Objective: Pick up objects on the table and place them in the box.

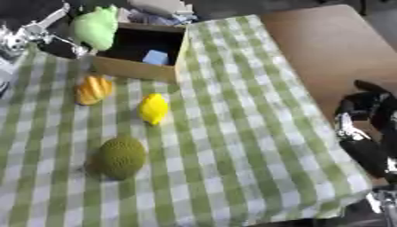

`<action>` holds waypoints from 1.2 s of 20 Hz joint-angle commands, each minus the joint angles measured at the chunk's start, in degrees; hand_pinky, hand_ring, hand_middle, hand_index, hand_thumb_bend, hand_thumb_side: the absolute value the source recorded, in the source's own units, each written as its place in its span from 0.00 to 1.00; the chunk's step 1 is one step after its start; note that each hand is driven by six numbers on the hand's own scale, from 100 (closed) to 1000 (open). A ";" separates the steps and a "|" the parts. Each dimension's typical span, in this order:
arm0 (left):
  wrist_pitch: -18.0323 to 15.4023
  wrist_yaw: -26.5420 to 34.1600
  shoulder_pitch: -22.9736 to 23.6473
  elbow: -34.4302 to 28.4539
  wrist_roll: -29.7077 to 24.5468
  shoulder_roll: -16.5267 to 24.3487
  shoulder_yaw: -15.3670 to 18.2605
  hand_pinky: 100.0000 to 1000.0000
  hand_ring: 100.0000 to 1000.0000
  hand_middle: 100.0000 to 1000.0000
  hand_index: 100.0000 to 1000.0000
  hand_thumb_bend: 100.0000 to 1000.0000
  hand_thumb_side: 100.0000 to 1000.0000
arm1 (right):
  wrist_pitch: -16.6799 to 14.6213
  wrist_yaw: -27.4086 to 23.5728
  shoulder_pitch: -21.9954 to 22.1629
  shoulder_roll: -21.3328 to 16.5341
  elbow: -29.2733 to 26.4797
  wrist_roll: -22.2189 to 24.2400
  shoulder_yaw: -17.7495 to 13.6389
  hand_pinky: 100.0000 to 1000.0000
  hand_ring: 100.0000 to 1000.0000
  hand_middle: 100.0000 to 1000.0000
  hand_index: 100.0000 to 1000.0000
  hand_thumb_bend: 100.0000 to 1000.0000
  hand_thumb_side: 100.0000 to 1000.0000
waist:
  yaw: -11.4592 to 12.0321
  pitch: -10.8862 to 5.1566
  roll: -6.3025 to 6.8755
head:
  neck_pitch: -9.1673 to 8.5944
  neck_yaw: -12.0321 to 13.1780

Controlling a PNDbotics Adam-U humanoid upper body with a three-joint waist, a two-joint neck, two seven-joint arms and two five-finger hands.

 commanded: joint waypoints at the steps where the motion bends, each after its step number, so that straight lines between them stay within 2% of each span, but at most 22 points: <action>1: 0.52 -1.81 -2.42 1.87 2.43 -0.25 0.05 0.66 0.59 0.63 0.73 0.19 0.00 | -0.23 -0.83 -1.23 -1.06 -1.50 1.00 0.68 0.58 0.62 0.59 0.83 0.00 0.34 | -0.69 0.17 0.75 | -1.64 1.19; 3: 0.85 -2.40 -3.07 2.70 3.69 -0.99 -0.28 0.68 0.62 0.66 0.75 0.20 0.00 | -0.28 -1.05 -1.80 -1.02 -1.61 1.45 1.14 0.58 0.62 0.59 0.83 0.00 0.34 | -1.68 0.68 0.96 | -2.16 1.80; 8: 2.80 -4.00 -3.57 5.00 6.27 -2.24 -0.49 0.72 0.68 0.72 0.81 0.23 0.08 | -0.35 -1.56 -2.83 -0.69 -1.75 2.24 1.87 0.58 0.62 0.59 0.83 0.00 0.33 | -3.64 1.72 1.29 | -3.15 2.94; 9: 3.31 -4.27 -3.60 5.30 6.95 -2.41 -0.46 0.73 0.70 0.75 0.84 0.28 0.16 | -0.34 -1.62 -2.87 -0.64 -1.75 2.28 1.89 0.58 0.62 0.59 0.83 0.00 0.33 | -3.73 1.85 1.32 | -3.20 3.03; 10: 3.85 -4.55 -3.62 5.49 7.66 -2.54 -0.46 0.73 0.71 0.75 0.85 0.29 0.17 | -0.33 -1.66 -2.89 -0.60 -1.74 2.28 1.88 0.58 0.62 0.59 0.83 0.00 0.33 | -3.79 1.95 1.35 | -3.25 3.07; 12: 5.07 -4.98 -3.63 5.52 9.11 -2.66 -0.43 0.73 0.72 0.78 0.87 0.37 0.28 | -0.31 -1.69 -2.92 -0.58 -1.72 2.22 1.82 0.58 0.62 0.59 0.83 0.00 0.32 | -3.78 2.10 1.40 | -3.39 3.16; 13: 5.56 -5.10 -3.61 5.38 9.66 -2.66 -0.49 0.74 0.73 0.79 0.88 0.43 0.36 | -0.30 -1.70 -2.93 -0.57 -1.71 2.18 1.80 0.58 0.62 0.59 0.83 0.00 0.32 | -3.75 2.15 1.43 | -3.42 3.19; 15: 6.47 -5.34 -3.56 4.74 10.60 -2.54 -0.62 0.75 0.75 0.81 0.90 0.51 0.44 | -0.29 -1.71 -2.93 -0.53 -1.67 2.13 1.78 0.58 0.62 0.59 0.83 0.00 0.32 | -3.65 2.22 1.46 | -3.45 3.21; 17: 7.41 -5.41 -3.41 3.86 11.31 -2.32 -0.59 0.76 0.77 0.84 0.91 0.53 0.48 | -0.30 -1.70 -2.89 -0.51 -1.62 2.11 1.75 0.58 0.62 0.59 0.83 0.00 0.32 | -3.52 2.24 1.44 | -3.47 3.17; 19: 8.14 -4.81 -3.11 2.77 11.68 -1.99 -0.33 0.76 0.76 0.83 0.91 0.50 0.47 | -0.29 -1.68 -2.77 -0.48 -1.56 2.05 1.68 0.58 0.62 0.59 0.83 0.00 0.32 | -3.32 2.16 1.35 | -3.39 3.14; 23: 8.04 -0.08 -0.89 -3.50 11.26 0.67 0.40 0.72 0.68 0.72 0.82 0.35 0.33 | -0.18 -1.50 -2.14 -0.46 -1.30 1.66 1.21 0.58 0.62 0.59 0.83 0.00 0.32 | -1.76 1.70 1.06 | -2.76 2.54; 24: 7.48 1.53 0.20 -6.15 10.34 1.91 0.43 0.71 0.67 0.71 0.81 0.34 0.31 | -0.16 -1.42 -1.91 -0.45 -1.21 1.48 1.02 0.58 0.62 0.59 0.83 0.00 0.32 | -1.05 1.52 1.02 | -2.52 2.24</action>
